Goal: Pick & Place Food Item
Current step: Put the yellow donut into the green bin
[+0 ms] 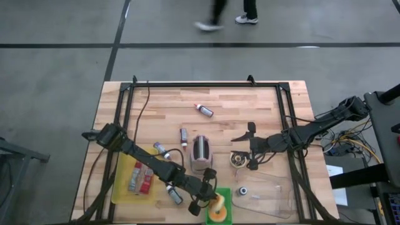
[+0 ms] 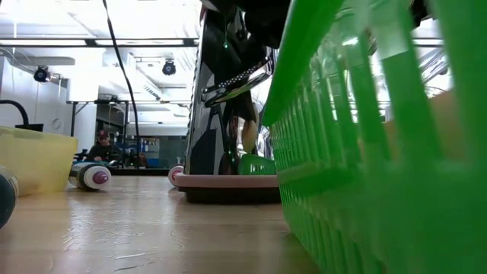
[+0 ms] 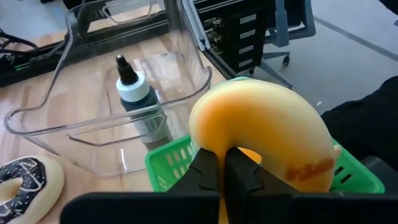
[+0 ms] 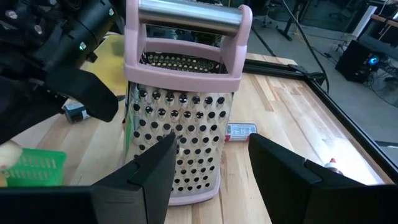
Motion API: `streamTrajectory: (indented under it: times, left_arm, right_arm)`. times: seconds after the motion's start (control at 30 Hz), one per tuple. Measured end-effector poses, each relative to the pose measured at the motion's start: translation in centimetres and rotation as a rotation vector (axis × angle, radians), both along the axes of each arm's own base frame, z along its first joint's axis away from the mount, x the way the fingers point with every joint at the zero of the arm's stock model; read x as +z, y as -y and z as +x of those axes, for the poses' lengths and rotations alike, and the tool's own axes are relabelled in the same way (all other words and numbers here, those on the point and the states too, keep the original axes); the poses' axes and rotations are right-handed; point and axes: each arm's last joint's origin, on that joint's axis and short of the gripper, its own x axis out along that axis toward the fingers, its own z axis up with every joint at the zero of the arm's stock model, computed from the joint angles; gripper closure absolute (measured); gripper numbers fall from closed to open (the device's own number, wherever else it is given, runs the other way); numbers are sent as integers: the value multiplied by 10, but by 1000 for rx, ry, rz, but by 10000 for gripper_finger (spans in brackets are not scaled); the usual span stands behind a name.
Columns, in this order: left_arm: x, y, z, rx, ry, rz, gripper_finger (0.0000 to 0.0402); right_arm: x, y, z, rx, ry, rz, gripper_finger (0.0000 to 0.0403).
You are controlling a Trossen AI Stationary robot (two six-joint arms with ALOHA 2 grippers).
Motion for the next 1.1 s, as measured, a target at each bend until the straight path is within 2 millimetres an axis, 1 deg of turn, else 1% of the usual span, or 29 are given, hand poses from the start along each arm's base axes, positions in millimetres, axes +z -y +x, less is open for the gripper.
streamTrajectory:
  times: [0.3,0.4,0.67,0.83,0.93,1.1]
  left_arm:
    - [-1,-1,0,2,-5,1,401]
    - [-1,-1,0,4,-6,-2,390]
    - [-1,-1,0,9,-11,-11,335]
    - [-1,0,0,-20,-22,-40,303]
    - [-1,0,0,-21,-27,-50,273]
    - [-1,0,0,-19,-28,-54,205]
  right_arm:
    - [0,0,0,0,5,2,204]
    - [1,0,0,0,6,2,204]
    - [1,0,0,0,9,4,204]
    - [1,0,0,-1,9,5,204]
    - [1,0,0,-2,10,8,204]
    - [1,0,0,-2,10,10,204]
